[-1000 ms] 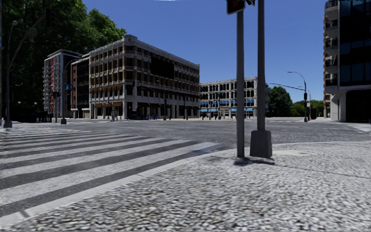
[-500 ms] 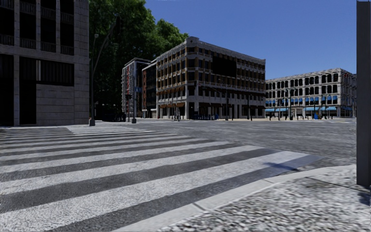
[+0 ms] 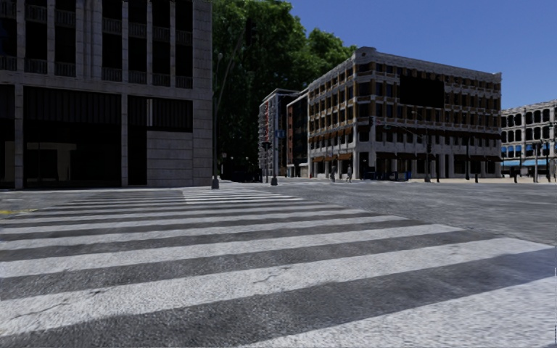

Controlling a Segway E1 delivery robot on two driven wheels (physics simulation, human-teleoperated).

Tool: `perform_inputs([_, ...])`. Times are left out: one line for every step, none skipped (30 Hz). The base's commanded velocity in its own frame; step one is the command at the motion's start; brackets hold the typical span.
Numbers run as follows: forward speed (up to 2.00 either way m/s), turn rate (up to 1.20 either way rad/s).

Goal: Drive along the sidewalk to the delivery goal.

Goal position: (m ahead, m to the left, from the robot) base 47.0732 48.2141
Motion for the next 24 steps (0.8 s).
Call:
perform_inputs([1.91, 0.61])
perform_inputs([1.92, 0.61])
perform_inputs([1.92, 0.61])
perform_inputs([2.0, 0.61])
perform_inputs([2.0, 0.61])
perform_inputs([2.0, 0.61])
perform_inputs([2.0, 0.61])
perform_inputs([2.0, 0.61])
perform_inputs([2.0, 0.61])
perform_inputs([2.0, 0.61])
perform_inputs([2.0, 0.61])
perform_inputs([2.0, 0.61])
perform_inputs([2.0, 0.61])
perform_inputs([2.0, 0.61])
perform_inputs([2.0, 0.61])
perform_inputs([2.0, 0.61])
perform_inputs([2.0, 0.58])
perform_inputs([2.0, 0.58])
perform_inputs([2.0, 0.57])
perform_inputs([2.0, 0.56])
perform_inputs([2.0, 0.56])
perform_inputs([2.0, 0.56])
perform_inputs([2.0, 0.56])
perform_inputs([2.0, 0.56])
